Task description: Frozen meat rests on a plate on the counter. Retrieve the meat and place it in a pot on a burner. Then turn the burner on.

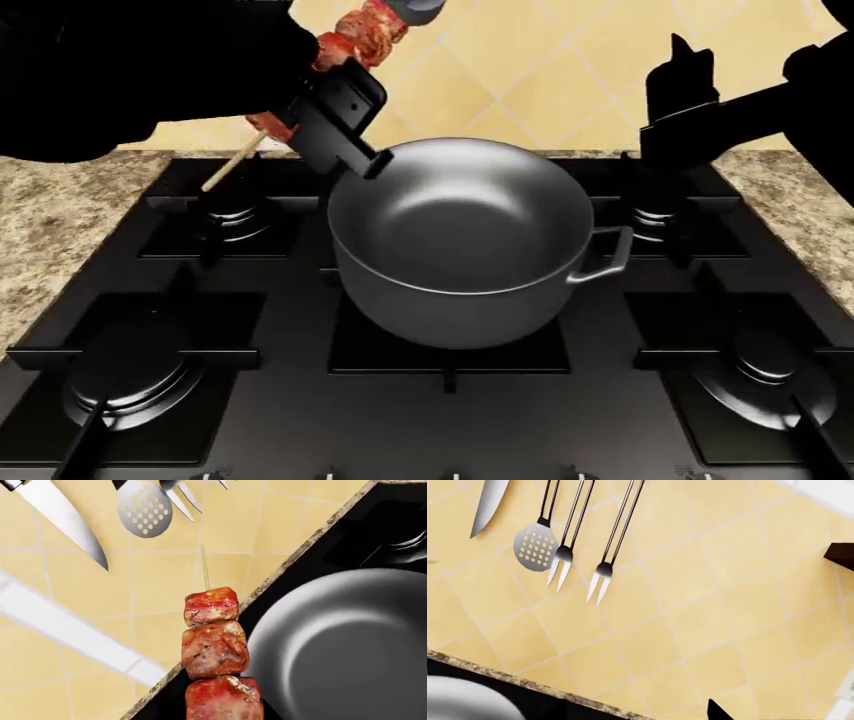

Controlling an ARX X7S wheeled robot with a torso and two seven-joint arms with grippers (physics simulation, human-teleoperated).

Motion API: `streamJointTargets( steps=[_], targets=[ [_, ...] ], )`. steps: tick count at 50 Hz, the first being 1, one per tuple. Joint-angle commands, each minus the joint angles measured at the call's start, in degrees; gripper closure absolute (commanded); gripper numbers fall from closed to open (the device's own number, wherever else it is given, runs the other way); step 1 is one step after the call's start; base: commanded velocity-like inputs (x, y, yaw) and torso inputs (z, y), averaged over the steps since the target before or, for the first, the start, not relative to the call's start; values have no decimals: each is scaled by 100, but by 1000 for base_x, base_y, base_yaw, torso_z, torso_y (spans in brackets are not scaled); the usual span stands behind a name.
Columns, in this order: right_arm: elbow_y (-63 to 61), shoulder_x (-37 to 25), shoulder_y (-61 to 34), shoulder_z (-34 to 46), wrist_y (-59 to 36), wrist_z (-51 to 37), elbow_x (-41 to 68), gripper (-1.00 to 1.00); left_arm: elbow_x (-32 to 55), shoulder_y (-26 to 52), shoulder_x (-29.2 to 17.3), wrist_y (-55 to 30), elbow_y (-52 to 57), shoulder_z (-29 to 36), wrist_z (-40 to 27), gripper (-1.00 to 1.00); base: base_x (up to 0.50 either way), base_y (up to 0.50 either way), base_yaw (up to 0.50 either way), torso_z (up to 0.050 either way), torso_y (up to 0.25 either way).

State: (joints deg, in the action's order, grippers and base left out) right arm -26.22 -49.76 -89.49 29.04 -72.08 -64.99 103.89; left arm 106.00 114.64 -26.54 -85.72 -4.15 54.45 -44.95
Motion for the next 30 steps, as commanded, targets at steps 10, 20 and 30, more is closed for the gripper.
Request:
streamJointTargets(
  steps=[10,20,30],
  targets=[
    [-101,-242,-28,-153,112,79,105,-100,-2005,59,1122,692,-768,673,1710,100,0,0,0,0,0],
    [-162,-243,70,-182,194,173,-12,-100,-2387,-278,1504,1403,-1111,709,2162,100,0,0,0,0,0],
    [-233,-291,210,-194,264,241,-99,-100,-2655,-516,1696,2048,-1632,594,2292,100,0,0,0,0,1]
  ],
)
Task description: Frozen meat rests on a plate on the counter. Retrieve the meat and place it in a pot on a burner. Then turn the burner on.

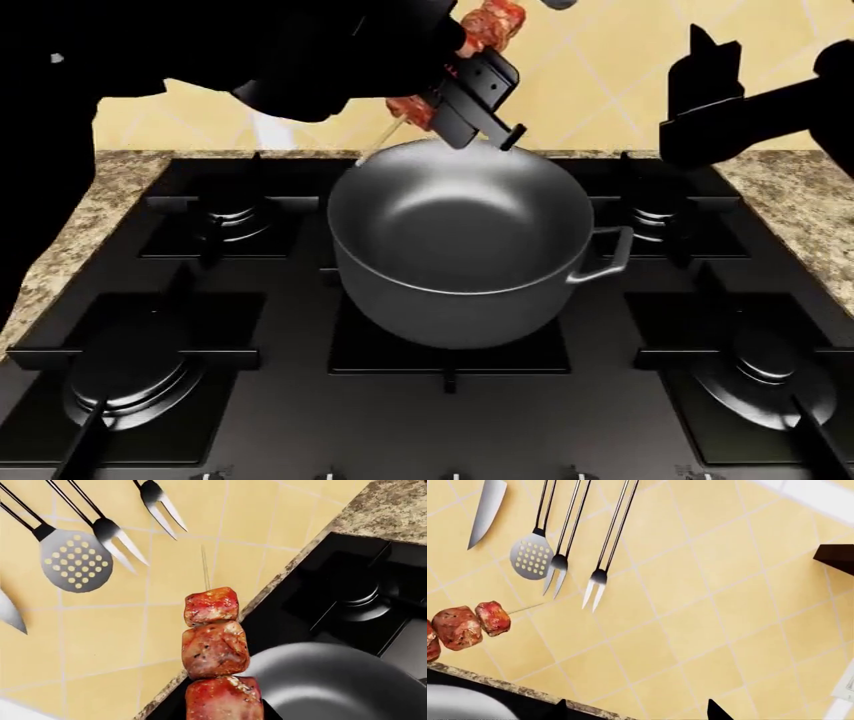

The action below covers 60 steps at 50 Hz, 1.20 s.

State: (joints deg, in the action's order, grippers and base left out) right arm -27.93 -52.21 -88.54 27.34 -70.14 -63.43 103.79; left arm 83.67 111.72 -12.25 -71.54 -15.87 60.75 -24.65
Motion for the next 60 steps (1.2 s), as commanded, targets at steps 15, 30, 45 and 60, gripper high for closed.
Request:
streamJointTargets(
  steps=[15,30,45,60],
  targets=[
    [-93,-131,383,-62,179,414,-455,-100,-529,-741,300,1160,-733,-127,132,100,0,0,0,0,0],
    [-125,-152,450,-14,239,366,-440,-100,-972,-968,557,1318,-1079,231,-312,100,0,0,0,0,1],
    [-225,-224,738,-34,403,519,-655,-100,-1269,-1266,628,1370,-1058,643,-308,100,0,0,0,0,0],
    [-188,-257,892,-31,496,827,-989,-100,-1388,-1526,807,1591,-1067,775,-344,100,0,0,0,0,1]
  ],
)
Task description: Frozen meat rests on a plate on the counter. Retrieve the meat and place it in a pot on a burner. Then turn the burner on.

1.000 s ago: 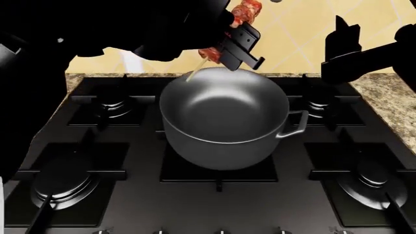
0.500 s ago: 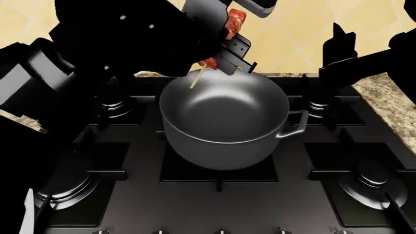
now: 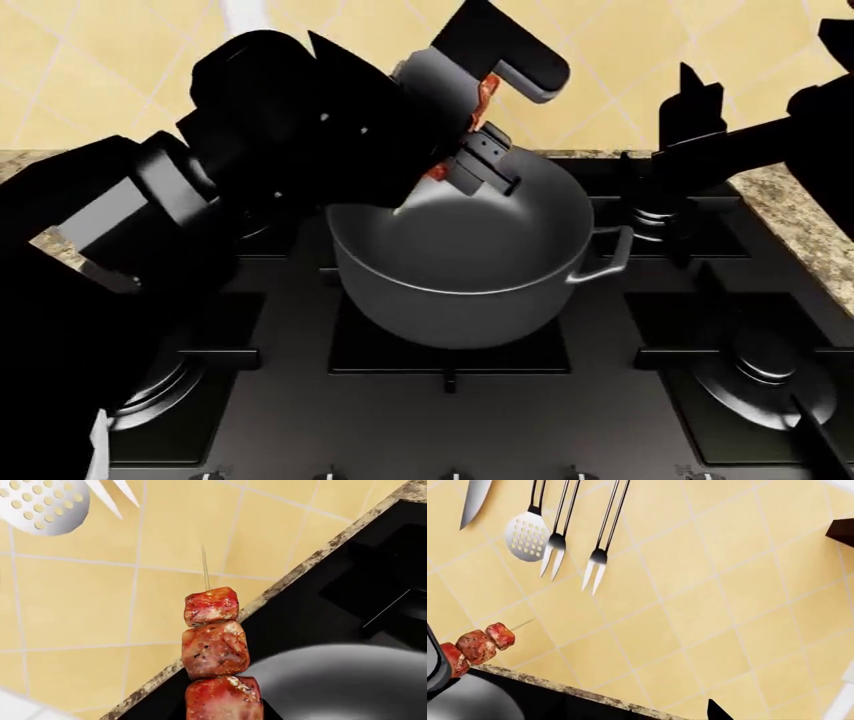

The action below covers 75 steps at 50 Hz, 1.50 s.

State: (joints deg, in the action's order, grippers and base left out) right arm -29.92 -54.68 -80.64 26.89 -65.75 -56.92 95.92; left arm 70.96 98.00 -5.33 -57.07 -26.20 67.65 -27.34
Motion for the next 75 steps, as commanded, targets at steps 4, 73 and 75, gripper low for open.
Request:
streamJointTargets(
  steps=[4,73,75],
  targets=[
    [3,-20,139,16,83,208,-239,-100,-133,-209,152,191,-64,114,-50,100,0,0,0,0,0],
    [-52,-39,133,107,194,108,-181,-100,1424,1073,-648,-759,1126,-883,-728,-100,0,0,0,0,0],
    [-58,-38,123,110,193,90,-168,-100,1588,1201,-670,-867,1206,-967,-827,-100,0,0,0,0,0]
  ],
)
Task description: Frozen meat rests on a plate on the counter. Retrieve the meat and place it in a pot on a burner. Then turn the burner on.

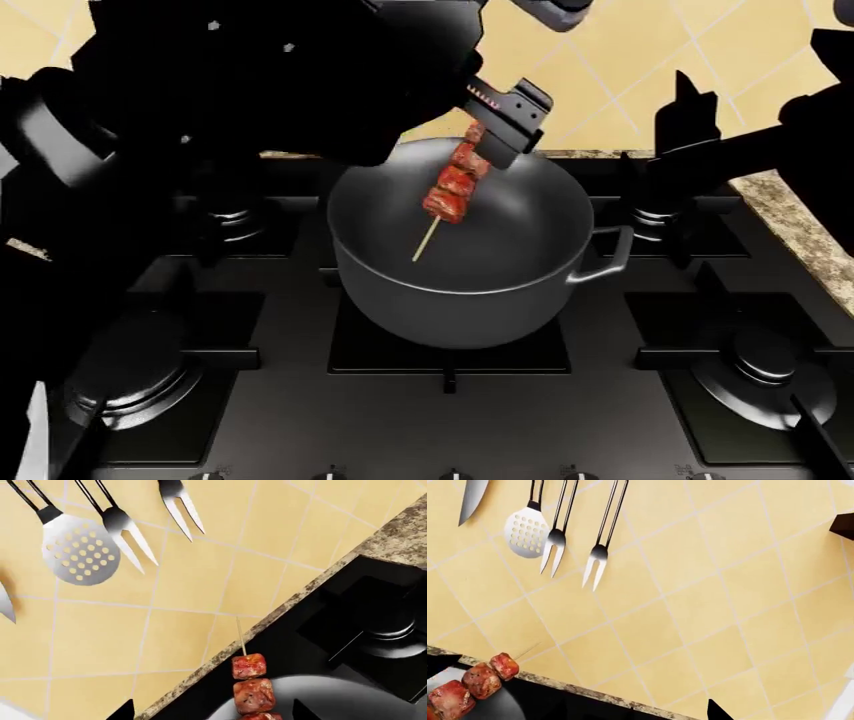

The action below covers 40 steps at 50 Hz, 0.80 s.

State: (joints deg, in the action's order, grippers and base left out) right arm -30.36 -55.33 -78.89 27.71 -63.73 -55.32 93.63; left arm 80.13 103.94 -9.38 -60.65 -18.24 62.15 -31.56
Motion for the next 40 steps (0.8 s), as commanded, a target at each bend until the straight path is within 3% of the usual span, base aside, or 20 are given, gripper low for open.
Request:
streamJointTargets(
  steps=[1,13,20,26,34,40],
  targets=[
    [-29,20,-43,23,0,-77,73,-100,677,661,-279,-551,448,-410,-441,-100,0,0,0,0,0],
    [-98,4,-23,34,30,-182,215,-100,1582,1382,-716,-1375,1167,-638,-785,-100,0,0,0,0,0],
    [13,88,-277,119,-112,-265,404,-100,2365,1588,-1344,-1981,1847,-546,-1250,-100,0,0,0,0,0],
    [187,303,-700,296,-332,-452,750,-100,3652,1901,-1943,-1988,2249,-574,-1859,-100,0,0,0,0,0],
    [725,536,-1756,1065,-807,-1410,2345,-100,4200,1712,-2541,-1867,2817,-468,-2207,-100,0,0,0,0,0],
    [1429,813,-3327,2332,-716,-2737,4359,-100,4197,1508,-2921,-1860,3046,-561,-2138,-100,0,0,0,0,0]
  ],
)
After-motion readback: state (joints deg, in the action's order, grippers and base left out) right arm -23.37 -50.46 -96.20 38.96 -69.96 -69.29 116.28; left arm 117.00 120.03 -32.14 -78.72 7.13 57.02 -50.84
